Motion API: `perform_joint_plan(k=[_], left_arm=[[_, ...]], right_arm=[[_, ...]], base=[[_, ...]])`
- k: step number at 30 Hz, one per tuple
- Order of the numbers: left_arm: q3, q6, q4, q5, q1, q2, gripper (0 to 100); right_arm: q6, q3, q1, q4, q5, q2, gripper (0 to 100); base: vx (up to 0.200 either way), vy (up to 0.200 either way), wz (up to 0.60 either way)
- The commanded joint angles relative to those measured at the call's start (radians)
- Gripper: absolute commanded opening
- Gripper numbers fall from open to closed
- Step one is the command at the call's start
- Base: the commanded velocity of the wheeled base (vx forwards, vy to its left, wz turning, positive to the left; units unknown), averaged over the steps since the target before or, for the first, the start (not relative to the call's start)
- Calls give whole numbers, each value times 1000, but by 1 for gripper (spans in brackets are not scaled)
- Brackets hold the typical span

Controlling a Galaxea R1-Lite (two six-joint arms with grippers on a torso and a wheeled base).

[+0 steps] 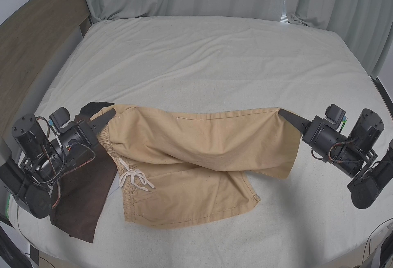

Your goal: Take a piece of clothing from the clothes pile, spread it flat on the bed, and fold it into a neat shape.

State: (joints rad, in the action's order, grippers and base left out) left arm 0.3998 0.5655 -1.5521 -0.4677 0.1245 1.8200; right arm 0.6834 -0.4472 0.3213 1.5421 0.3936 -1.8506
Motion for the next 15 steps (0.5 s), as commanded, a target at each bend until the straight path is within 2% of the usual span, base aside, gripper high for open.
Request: perform_joint_plan(k=[1,15], left_arm=[[-1,1,0,0,-2,4,0],[-6,-27,0,0,-16,15,0]], right_arm=[[1,-10,-14,0,1,-2,0],[1,-30,-64,0,1,-5,0]], base=[[0,0,0],[0,0,0]])
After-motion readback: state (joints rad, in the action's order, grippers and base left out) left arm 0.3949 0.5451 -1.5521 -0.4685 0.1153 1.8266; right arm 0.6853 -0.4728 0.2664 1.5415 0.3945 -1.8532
